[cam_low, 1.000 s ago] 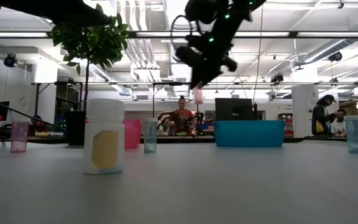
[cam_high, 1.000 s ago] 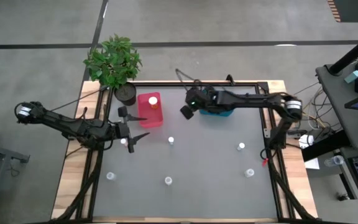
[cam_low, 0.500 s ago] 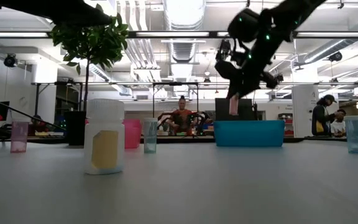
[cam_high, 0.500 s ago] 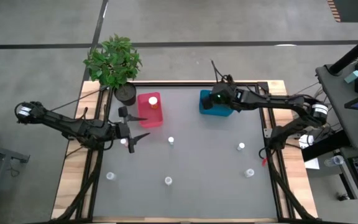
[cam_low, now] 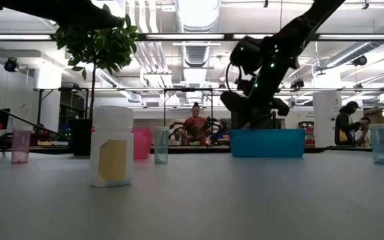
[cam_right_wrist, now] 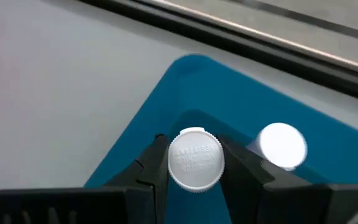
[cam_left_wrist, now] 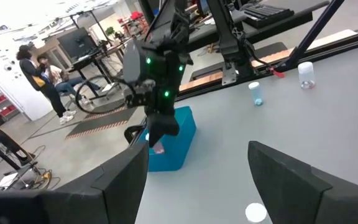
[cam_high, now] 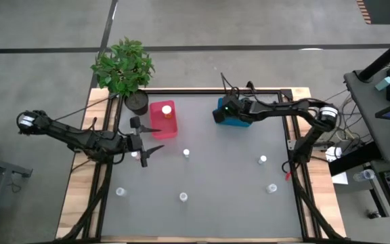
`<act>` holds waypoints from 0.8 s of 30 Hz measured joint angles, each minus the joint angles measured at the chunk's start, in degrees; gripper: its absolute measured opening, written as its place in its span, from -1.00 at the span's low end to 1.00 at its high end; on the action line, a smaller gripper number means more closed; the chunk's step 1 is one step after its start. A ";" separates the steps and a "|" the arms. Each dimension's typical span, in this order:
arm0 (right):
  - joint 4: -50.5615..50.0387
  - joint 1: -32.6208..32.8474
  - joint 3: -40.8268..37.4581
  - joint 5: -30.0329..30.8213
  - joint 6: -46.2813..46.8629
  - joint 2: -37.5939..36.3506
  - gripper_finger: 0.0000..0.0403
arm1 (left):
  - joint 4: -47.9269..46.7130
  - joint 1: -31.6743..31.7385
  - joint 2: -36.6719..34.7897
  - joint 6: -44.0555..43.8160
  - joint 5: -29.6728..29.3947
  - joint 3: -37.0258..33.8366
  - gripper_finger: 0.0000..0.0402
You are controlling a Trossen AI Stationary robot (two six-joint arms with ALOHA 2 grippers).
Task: Pick and place medicine bottles into bin by pill shape (circle, oval)
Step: Put the pink tablet bottle into the blue bin
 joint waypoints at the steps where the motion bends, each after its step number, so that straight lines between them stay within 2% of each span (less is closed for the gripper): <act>1: 0.04 0.00 0.40 0.08 0.03 0.72 -0.48 | 0.00 0.00 -0.04 -0.02 0.00 0.00 0.27; 10: 1.27 -0.02 2.01 0.99 0.57 4.54 -0.48 | -0.02 0.00 0.02 -0.11 0.00 0.00 0.27; 24: 1.26 -0.02 1.96 2.03 0.50 5.19 -0.48 | -0.02 0.02 0.02 -0.15 -0.02 0.00 0.27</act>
